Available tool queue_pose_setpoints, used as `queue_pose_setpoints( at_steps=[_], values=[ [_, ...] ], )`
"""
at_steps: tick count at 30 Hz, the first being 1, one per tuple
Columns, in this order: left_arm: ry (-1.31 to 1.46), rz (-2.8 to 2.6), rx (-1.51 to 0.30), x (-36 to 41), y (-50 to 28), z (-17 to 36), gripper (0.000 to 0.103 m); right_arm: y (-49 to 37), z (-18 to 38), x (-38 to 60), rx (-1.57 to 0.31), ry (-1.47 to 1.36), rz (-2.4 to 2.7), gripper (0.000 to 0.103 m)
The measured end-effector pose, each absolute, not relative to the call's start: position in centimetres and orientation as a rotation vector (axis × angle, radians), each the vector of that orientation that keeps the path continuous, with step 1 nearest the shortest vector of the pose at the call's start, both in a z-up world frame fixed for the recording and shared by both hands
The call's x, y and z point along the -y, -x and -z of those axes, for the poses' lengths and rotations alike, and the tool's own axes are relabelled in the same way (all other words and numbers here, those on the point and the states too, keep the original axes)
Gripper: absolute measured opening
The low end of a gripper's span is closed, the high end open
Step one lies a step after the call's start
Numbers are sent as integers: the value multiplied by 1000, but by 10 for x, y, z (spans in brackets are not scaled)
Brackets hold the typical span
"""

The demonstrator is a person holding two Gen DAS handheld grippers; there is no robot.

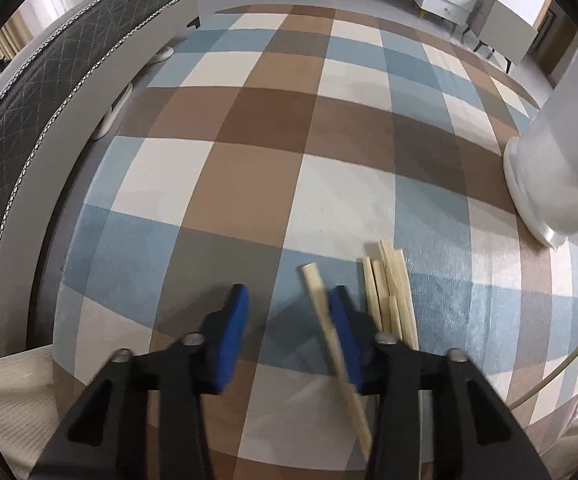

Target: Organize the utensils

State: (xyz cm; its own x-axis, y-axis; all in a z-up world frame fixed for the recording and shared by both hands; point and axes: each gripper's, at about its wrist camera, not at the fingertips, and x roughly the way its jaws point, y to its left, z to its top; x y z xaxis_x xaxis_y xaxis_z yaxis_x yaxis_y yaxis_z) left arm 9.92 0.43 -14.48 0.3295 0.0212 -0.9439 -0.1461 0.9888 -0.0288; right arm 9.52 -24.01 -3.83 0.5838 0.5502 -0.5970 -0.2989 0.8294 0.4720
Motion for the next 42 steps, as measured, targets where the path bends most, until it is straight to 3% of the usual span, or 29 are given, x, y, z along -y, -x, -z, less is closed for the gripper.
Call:
queue_pose_setpoints(
  at_steps=[1, 3, 7, 14, 24, 42],
  values=[
    [122, -113, -1225, -4, -101, 144, 15, -95, 38, 240, -804, -333, -507, 4],
    [143, -116, -1217, -5, -104, 145, 7, -94, 35, 239, -795, -327, -511, 4],
    [211, -117, -1208, -9, -110, 144, 2, -92, 31, 239, -774, -316, -505, 3],
    [294, -63, -1135, -14, -102, 120, 2, -86, 24, 232, -741, -259, -510, 3],
    [328, 31, -860, -17, -65, 45, 2, -62, 14, 216, -689, -160, -513, 3],
    [262, 127, -778, 1, -35, -11, 2, -24, -7, 224, -600, -193, -452, 3]
  ],
)
